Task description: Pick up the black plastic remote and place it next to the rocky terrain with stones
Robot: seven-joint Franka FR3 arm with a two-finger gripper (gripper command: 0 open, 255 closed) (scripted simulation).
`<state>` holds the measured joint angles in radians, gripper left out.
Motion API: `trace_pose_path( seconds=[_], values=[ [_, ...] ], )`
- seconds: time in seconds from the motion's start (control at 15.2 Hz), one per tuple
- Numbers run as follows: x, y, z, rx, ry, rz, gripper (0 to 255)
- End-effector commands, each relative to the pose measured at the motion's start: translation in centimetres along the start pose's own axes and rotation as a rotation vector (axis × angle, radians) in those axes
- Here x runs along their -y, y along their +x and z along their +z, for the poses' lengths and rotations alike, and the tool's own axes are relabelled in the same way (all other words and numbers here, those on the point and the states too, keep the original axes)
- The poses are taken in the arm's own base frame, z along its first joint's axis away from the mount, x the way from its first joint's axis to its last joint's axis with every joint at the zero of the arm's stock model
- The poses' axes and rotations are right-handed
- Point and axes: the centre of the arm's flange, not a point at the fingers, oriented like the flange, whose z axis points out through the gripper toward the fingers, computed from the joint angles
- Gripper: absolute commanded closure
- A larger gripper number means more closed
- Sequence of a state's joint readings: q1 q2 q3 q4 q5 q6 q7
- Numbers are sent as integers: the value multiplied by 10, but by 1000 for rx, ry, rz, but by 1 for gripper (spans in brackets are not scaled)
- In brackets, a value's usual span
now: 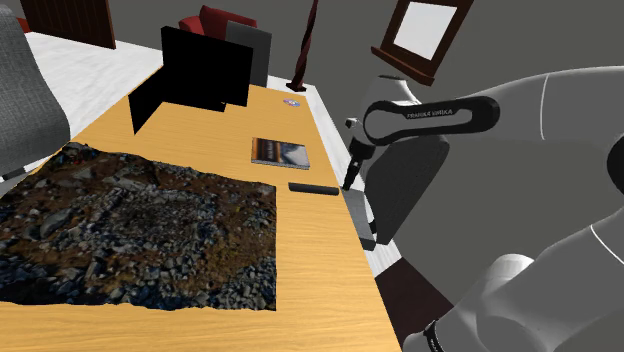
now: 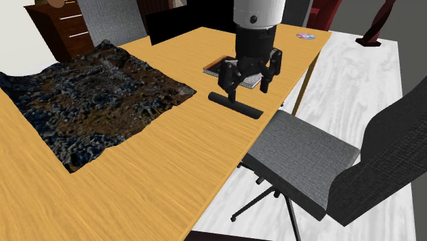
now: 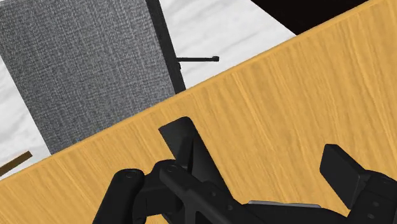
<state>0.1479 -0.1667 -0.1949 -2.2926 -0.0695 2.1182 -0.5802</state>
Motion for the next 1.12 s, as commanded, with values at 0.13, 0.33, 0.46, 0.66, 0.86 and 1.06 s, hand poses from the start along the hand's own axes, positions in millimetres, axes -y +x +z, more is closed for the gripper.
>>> trace_pose_path(
  seconds=[0.13, 0.33, 0.46, 0.66, 0.86, 1.06],
  values=[
    [-9, 41, 24, -21, -27, -164, 0],
    [-12, 74, 41, -36, -46, -284, 0],
    [-12, 96, 52, -47, -58, -364, 0],
    [-11, 111, 65, -53, -67, -418, 0],
    [-12, 112, 81, -53, -67, -418, 0],
    [-13, 113, 100, -53, -67, -418, 0]
  ],
)
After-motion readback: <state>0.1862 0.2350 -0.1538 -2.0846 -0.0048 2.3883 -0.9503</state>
